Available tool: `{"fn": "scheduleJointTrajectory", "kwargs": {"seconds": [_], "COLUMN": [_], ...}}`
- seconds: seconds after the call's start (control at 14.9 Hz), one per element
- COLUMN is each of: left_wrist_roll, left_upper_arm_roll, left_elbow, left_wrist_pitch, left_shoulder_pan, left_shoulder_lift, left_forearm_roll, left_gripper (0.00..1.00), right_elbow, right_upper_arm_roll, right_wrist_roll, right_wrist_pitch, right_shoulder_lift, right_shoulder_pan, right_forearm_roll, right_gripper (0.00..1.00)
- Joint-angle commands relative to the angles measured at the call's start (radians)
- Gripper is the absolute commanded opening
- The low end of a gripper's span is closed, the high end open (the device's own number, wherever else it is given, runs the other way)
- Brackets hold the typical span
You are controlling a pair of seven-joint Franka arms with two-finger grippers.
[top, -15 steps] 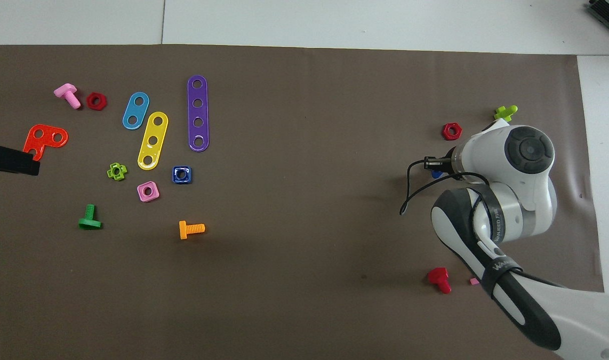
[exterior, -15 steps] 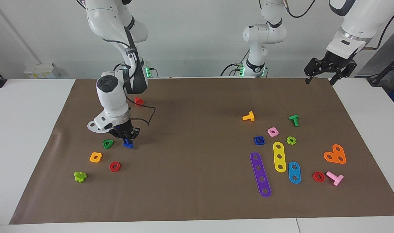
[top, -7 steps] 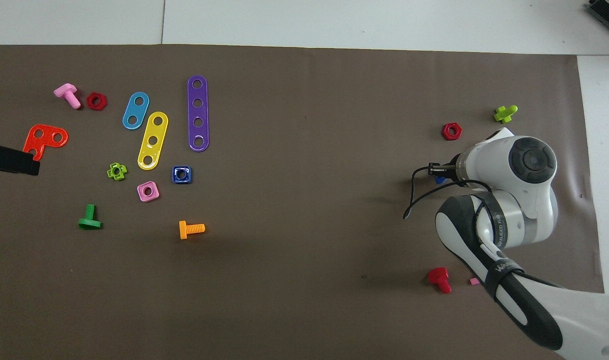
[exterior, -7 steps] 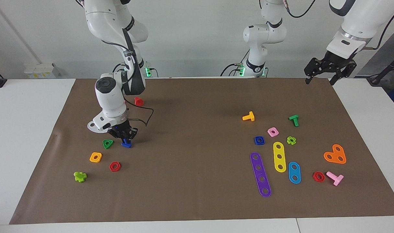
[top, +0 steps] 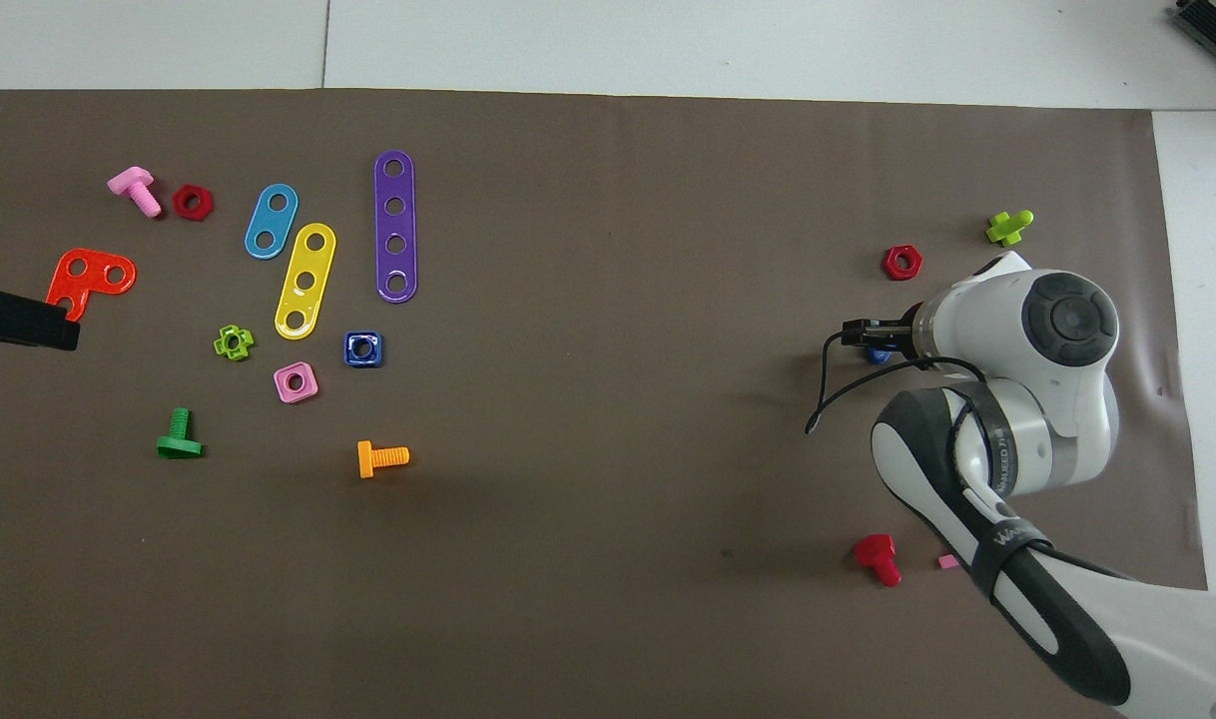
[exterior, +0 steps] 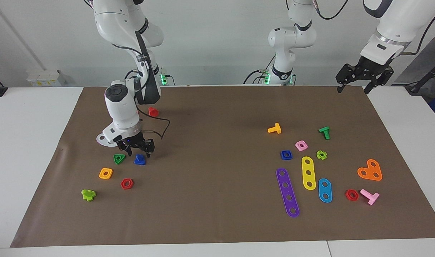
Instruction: Unscrew and place screws in storage area
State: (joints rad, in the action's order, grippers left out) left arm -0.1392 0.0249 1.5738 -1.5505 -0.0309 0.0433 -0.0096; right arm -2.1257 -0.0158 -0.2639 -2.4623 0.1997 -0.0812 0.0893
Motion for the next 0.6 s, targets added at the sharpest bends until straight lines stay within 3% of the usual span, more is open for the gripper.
{"fn": "scheduleJointTrajectory", "kwargs": {"seconds": [0.0,0.33,0.54], "left_wrist_roll": [-0.008,-0.008,-0.008], "left_upper_arm_roll": [-0.008,-0.008,-0.008], "left_elbow": [0.005,0.005,0.005], "left_wrist_pitch": [0.013,0.013,0.013], "left_shoulder_pan": [0.017,0.017,0.017], "left_shoulder_lift": [0.007,0.007,0.007], "left_forearm_roll": [-0.009,-0.009,-0.009], "left_gripper": [1.00,1.00,1.00], "right_elbow": [0.073,0.334,0.423], "right_upper_arm_roll": [-0.004,-0.001,0.002], "right_wrist_roll": [0.015,0.035,0.051], "right_wrist_pitch": [0.135,0.500,0.641], "right_shoulder_lift": [-0.072,-0.111,-0.163], "right_shoulder_pan": [0.015,0.063,0.081], "right_forearm_roll": [-0.025,-0.028,-0.103], "right_gripper": [1.00,1.00,1.00]}}
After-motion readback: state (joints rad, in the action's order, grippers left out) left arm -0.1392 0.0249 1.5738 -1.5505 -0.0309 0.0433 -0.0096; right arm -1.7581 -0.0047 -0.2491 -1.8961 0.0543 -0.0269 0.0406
